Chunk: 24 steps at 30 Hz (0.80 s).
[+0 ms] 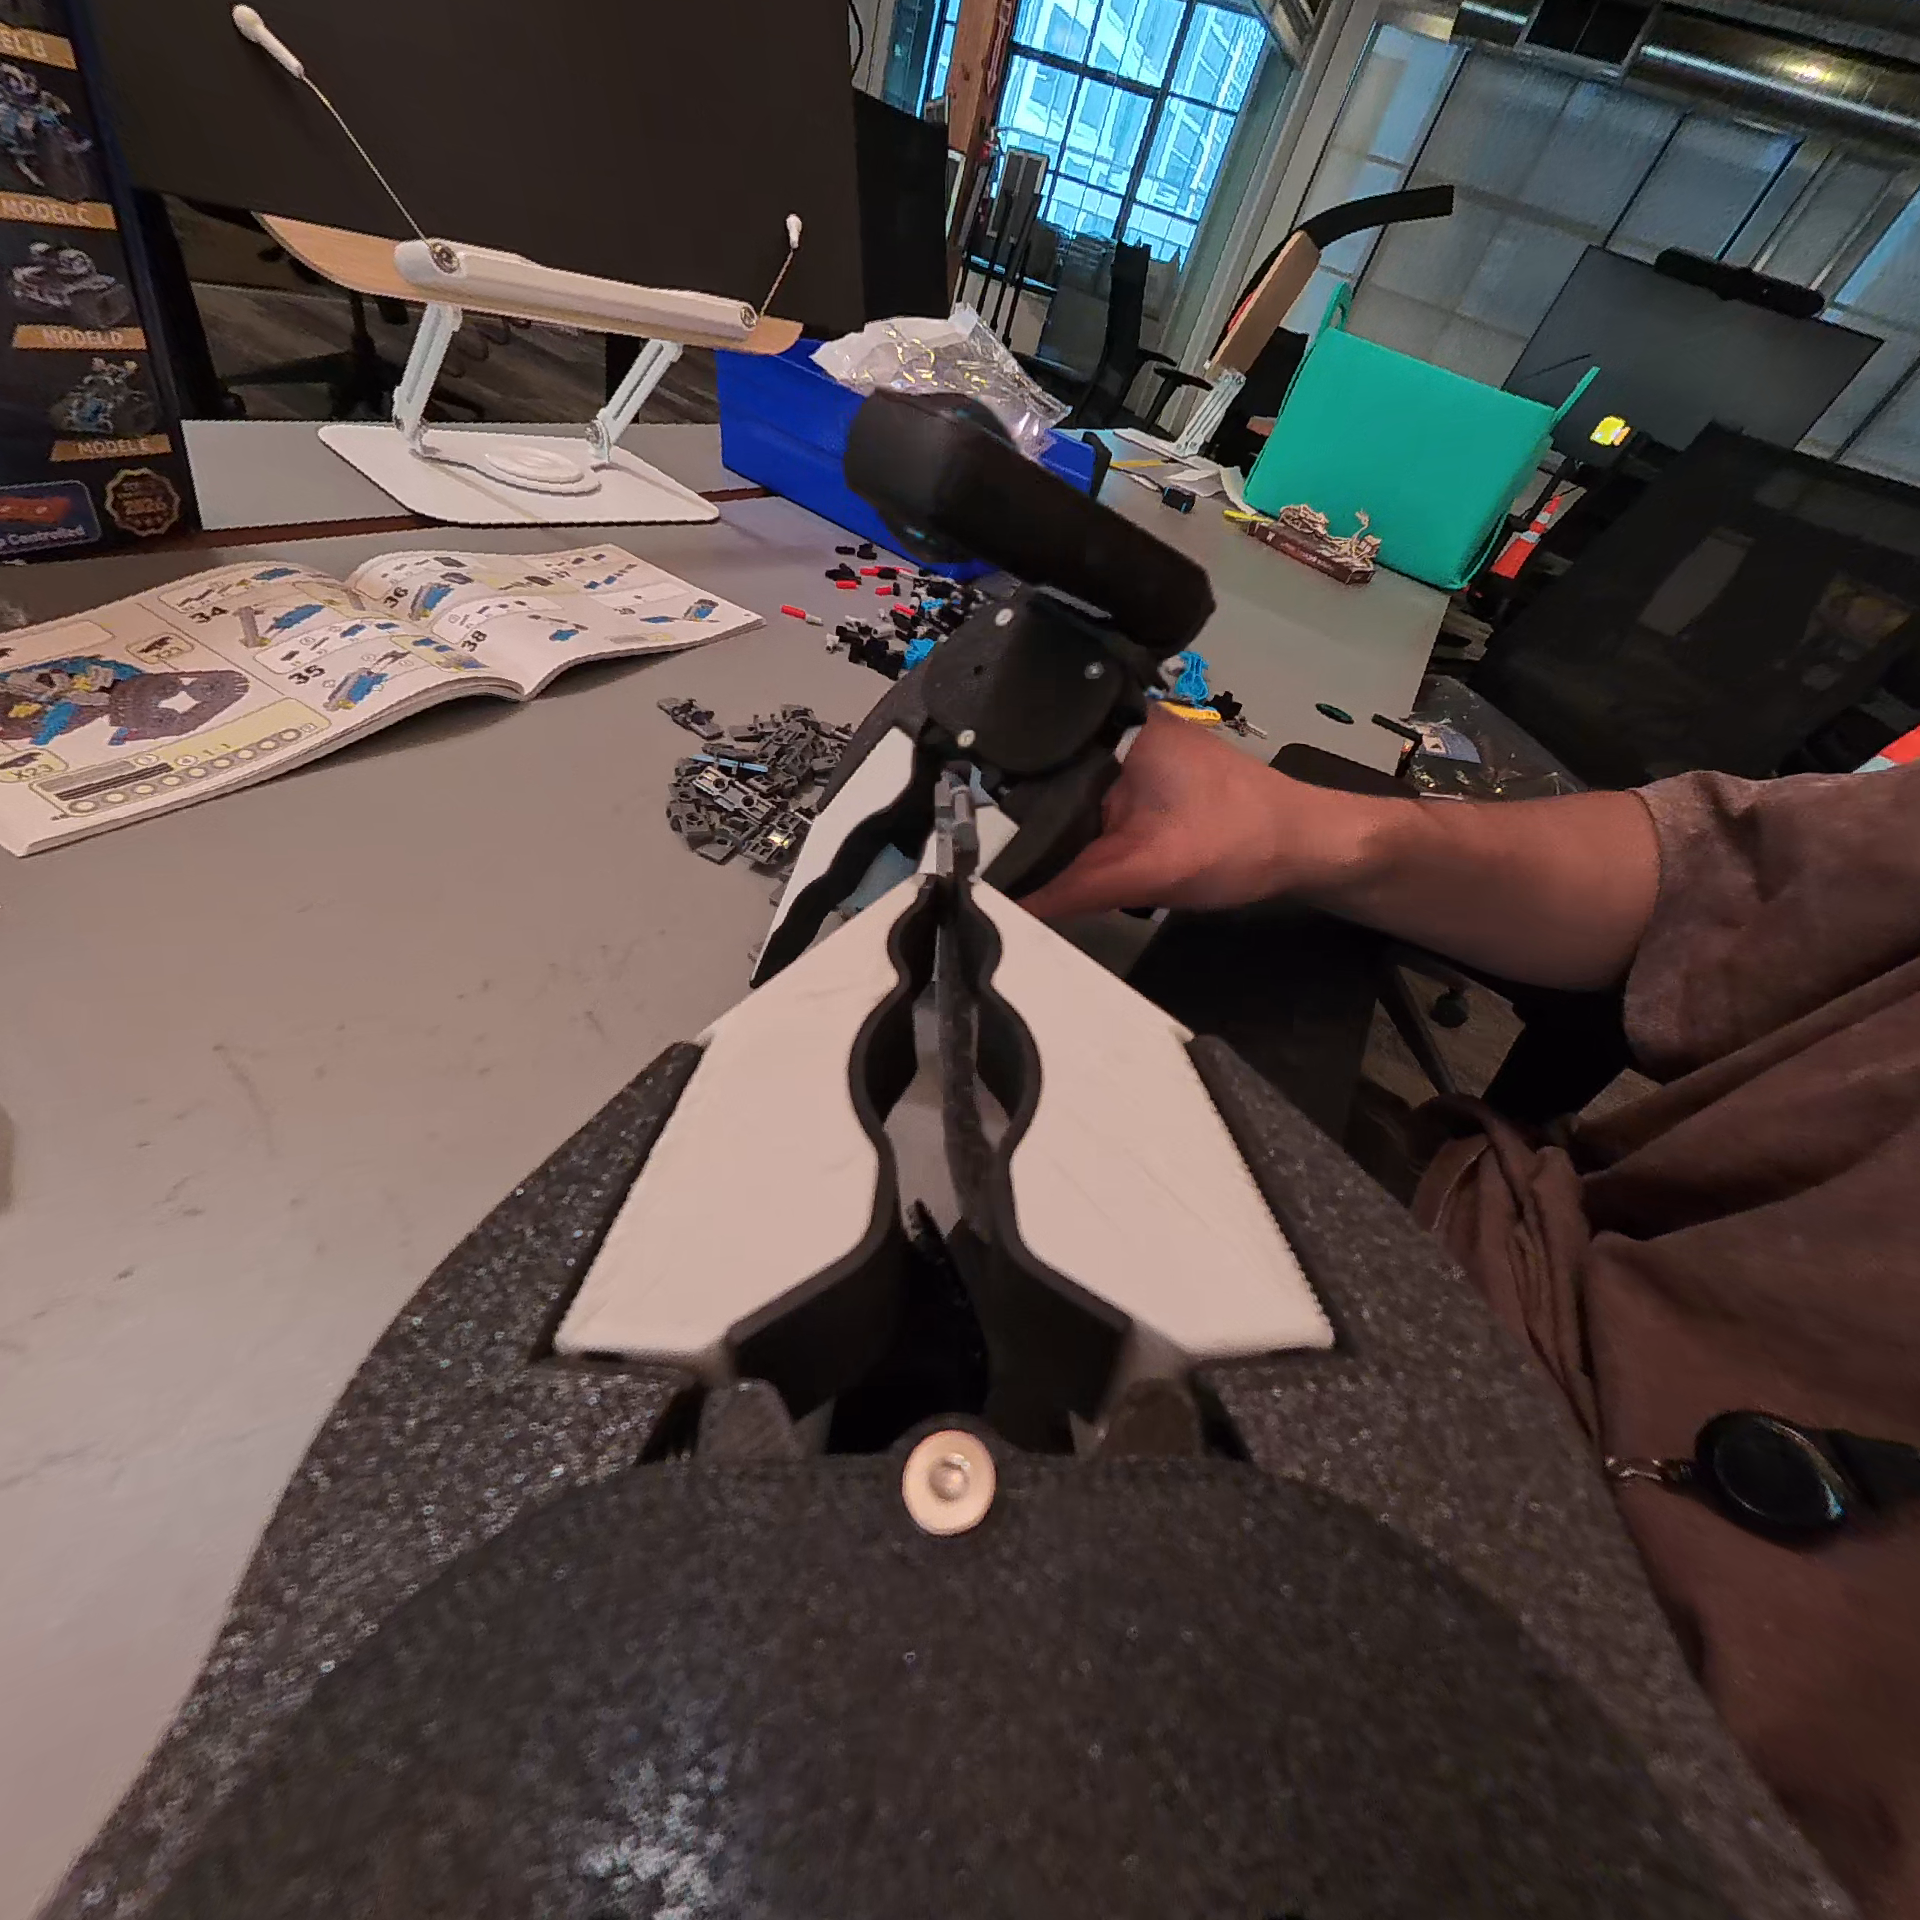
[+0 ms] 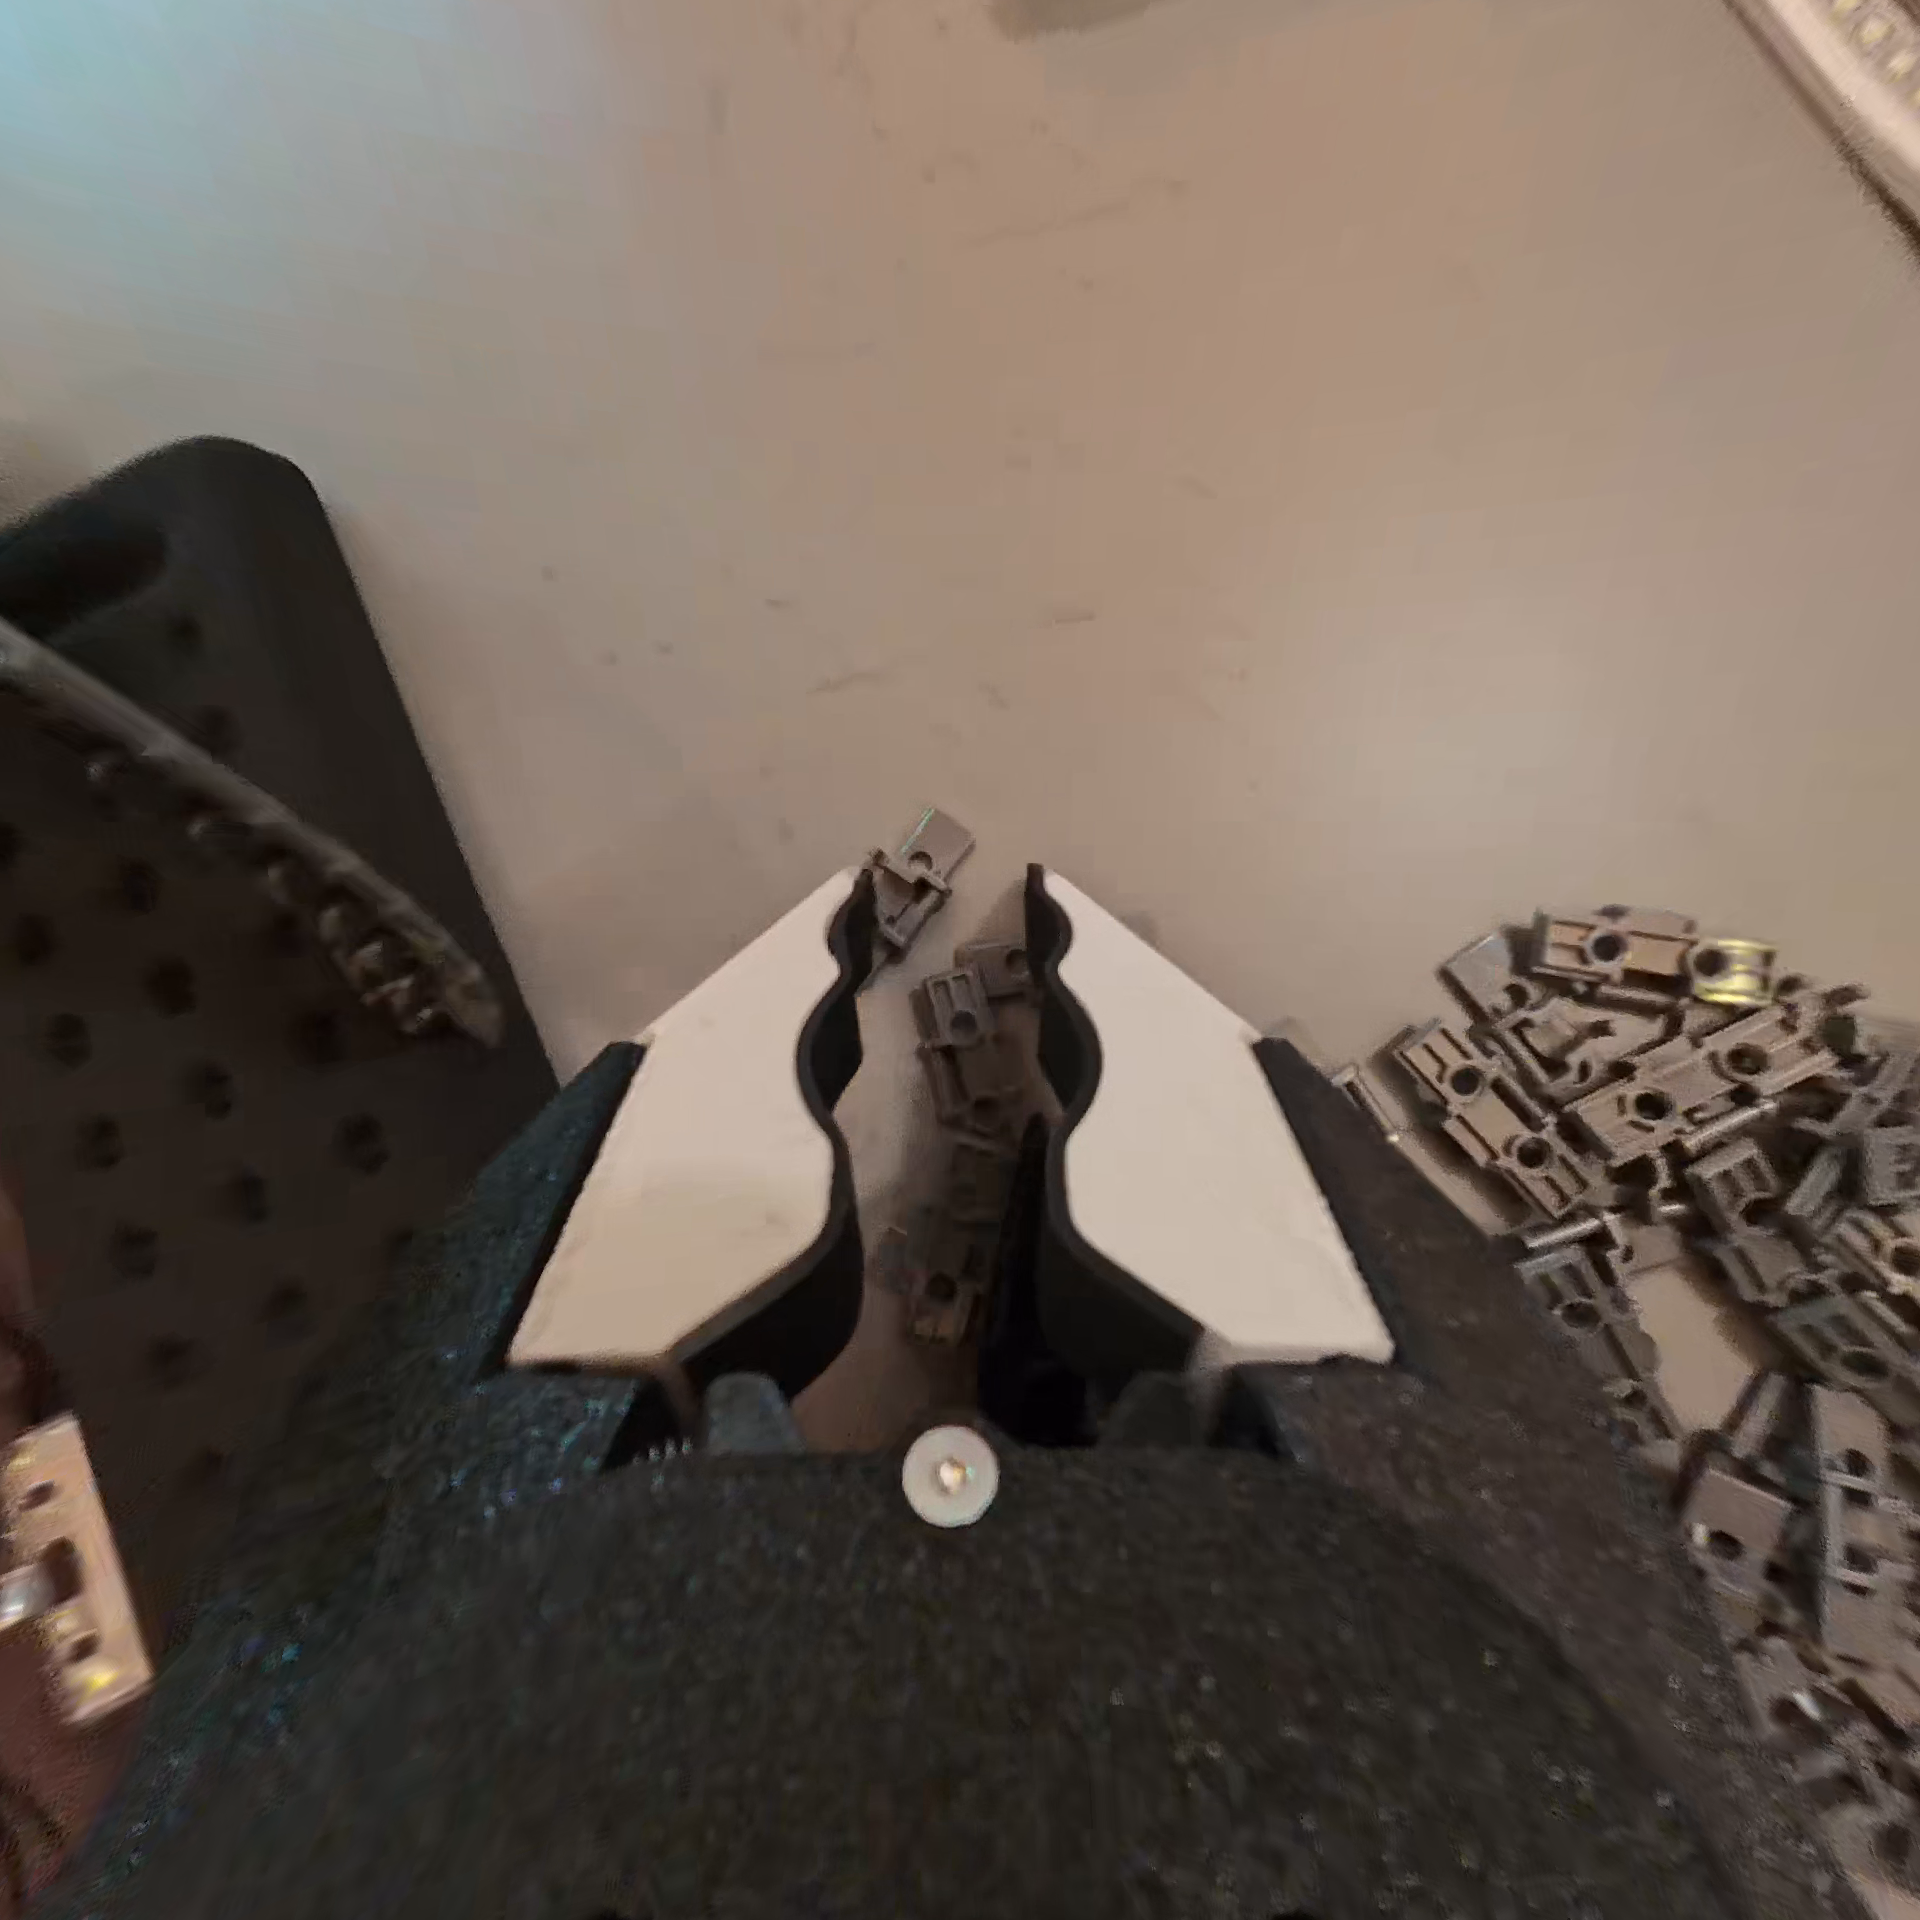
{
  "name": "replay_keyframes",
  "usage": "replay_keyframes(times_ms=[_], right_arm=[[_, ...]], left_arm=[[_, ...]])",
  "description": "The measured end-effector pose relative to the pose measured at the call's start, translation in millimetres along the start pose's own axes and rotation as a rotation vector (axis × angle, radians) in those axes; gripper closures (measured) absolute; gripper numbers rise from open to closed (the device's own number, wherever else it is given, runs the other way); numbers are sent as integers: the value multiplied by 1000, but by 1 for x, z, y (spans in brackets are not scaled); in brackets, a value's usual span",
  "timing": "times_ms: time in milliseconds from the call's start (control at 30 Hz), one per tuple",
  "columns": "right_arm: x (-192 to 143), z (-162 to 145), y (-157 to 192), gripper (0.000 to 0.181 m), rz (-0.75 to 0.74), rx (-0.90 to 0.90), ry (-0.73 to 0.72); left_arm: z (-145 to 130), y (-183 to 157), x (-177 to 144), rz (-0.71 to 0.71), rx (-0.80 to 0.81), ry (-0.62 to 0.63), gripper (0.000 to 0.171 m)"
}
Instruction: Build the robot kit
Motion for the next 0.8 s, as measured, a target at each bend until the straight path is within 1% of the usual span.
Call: replay_keyframes(times_ms=[67,133,233,300,367,433,533,633,700,733,800], right_arm=[[0,3,5,156,-43,-46,18],[1,5,11,165,-40,-77,37],[3,8,17,165,-61,-111,49],[3,9,21,165,-36,-115,60],[4,10,25,167,23,-124,80],[5,12,29,170,42,-191,103],[-1,14,27,170,-34,-312,140],[-21,17,26,171,-124,-448,75],[-39,19,25,171,-223,-544,-8],[-50,20,25,171,-278,-588,-62],[-73,24,30,171,-369,-684,-200]], left_arm=[[-1,1,0,9,2,5,169],[-1,1,0,12,-4,4,169],[0,2,-2,18,-7,0,169],[-1,3,-3,20,-11,1,169],[-1,4,-3,22,-17,11,169],[-2,6,-4,34,-23,23,169],[-2,9,-7,46,-50,35,169],[-4,12,-8,34,-84,56,169],[-3,15,-7,-12,-114,93,169],[-2,16,-5,-48,-129,119,169],[2,14,-1,-173,-164,174,170]])
Point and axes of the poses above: each gripper's, where its closed fingertips meet, x out along the fingers, z out of its top, y = z × x across the jaws, the point moved 7 cm from there along -x, back along the fingers, and after that the axes turned 14 degrees about y, right-handed, at the moved point
